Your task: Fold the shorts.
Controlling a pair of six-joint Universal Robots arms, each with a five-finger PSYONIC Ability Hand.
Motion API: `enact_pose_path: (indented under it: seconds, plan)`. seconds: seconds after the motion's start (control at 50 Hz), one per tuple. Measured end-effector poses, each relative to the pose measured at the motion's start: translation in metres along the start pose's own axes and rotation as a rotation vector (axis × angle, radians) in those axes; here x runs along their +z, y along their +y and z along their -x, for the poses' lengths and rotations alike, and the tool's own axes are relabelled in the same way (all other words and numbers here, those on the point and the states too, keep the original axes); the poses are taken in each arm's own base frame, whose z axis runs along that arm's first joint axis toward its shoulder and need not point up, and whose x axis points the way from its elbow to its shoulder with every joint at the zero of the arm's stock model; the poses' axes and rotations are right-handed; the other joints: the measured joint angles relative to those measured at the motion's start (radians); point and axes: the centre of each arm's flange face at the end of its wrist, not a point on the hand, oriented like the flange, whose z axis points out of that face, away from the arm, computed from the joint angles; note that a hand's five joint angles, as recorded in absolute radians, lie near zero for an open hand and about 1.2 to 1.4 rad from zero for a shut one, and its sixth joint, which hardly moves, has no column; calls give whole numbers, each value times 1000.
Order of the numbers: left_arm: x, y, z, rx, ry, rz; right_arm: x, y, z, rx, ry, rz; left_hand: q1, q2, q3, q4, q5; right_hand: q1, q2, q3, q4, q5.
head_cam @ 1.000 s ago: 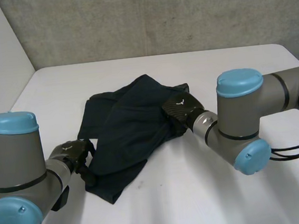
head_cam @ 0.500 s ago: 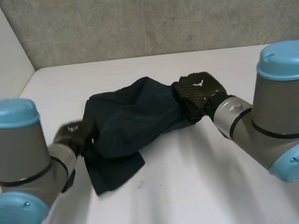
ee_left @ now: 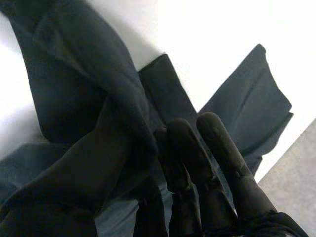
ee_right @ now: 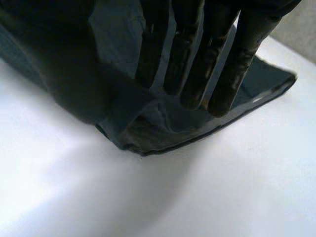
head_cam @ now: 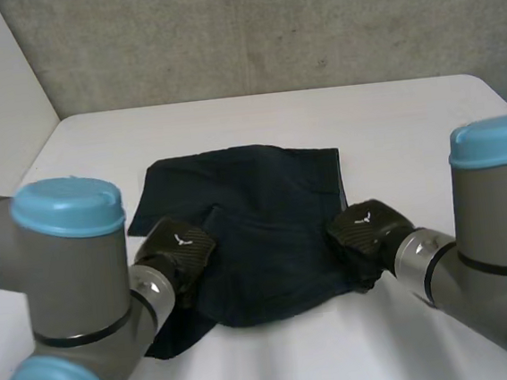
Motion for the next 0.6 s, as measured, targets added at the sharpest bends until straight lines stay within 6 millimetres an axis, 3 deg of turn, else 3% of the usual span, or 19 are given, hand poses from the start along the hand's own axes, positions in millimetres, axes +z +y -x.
enact_pose_path:
  seconds: [0.14, 0.38, 0.48, 0.5, 0.6]
  plan:
    - [13, -9, 4, -24, -13, -24, 5, 17, 8, 154, -59, -14, 0, 0, 0, 0, 0, -149, -175, -179, -188, -191]
    - [24, -29, 15, -93, -43, -79, 5, 33, 19, 153, -82, -39, 0, 0, 0, 0, 0, -227, -267, -275, -277, -291]
    - [26, -30, 17, -108, -43, -72, 12, 36, 19, 132, -52, -63, 0, 0, 0, 0, 0, -110, -133, -130, -138, -167]
    - [27, -28, 18, -118, -42, -64, 16, 37, 17, 123, -28, -69, 0, 0, 0, 0, 0, 95, 121, 106, 99, 58]
    - [27, -21, 17, -145, -34, -31, 23, 37, 9, 103, 37, -80, 0, 0, 0, 0, 0, 245, 327, 329, 327, 272]
